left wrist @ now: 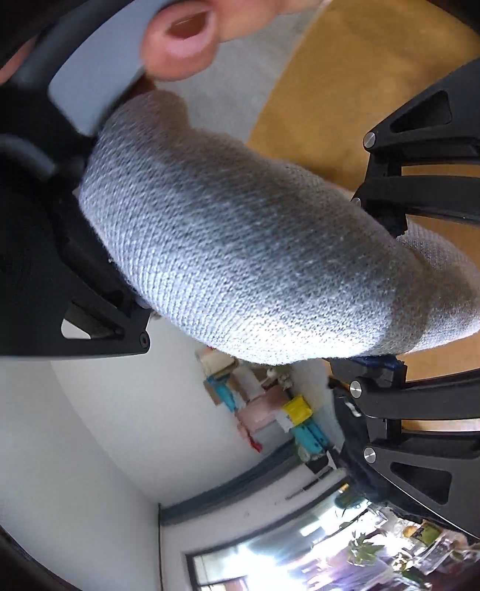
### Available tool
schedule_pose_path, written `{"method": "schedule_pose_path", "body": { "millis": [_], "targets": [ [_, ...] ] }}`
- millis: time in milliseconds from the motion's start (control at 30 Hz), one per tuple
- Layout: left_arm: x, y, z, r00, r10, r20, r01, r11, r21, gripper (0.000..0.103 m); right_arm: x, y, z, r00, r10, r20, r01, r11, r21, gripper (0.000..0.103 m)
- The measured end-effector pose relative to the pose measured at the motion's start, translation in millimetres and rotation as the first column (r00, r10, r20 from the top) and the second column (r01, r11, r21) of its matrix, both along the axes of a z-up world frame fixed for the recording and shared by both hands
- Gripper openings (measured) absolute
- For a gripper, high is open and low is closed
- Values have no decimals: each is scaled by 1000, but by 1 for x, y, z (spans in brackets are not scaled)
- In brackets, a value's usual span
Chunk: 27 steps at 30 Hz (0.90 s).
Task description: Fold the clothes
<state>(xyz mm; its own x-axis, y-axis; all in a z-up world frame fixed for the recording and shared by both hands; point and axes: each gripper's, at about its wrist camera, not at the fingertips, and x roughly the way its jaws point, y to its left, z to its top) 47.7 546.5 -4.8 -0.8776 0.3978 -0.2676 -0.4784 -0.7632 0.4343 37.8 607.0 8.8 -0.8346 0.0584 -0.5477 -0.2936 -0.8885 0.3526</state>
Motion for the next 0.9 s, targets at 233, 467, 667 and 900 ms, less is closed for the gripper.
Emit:
{"method": "schedule_pose_path", "body": {
  "millis": [233,467,667,900],
  "targets": [
    [-27,48,-5,993,89,-83,-92,995,-38,46,-51,29,8,992,91,-91,-87,995,49,43],
    [-5,89,-61,998,-51,34,57,977,-205,46,-56,98,-60,998,-7,61,16,989,-150,43],
    [33,101,-82,989,-140,44,147,947,-286,46,-15,150,-101,988,-44,151,87,953,-291,43],
    [33,93,-83,980,-167,110,191,940,-283,50,-1,168,-117,970,-75,230,149,935,-323,44]
  ]
}}
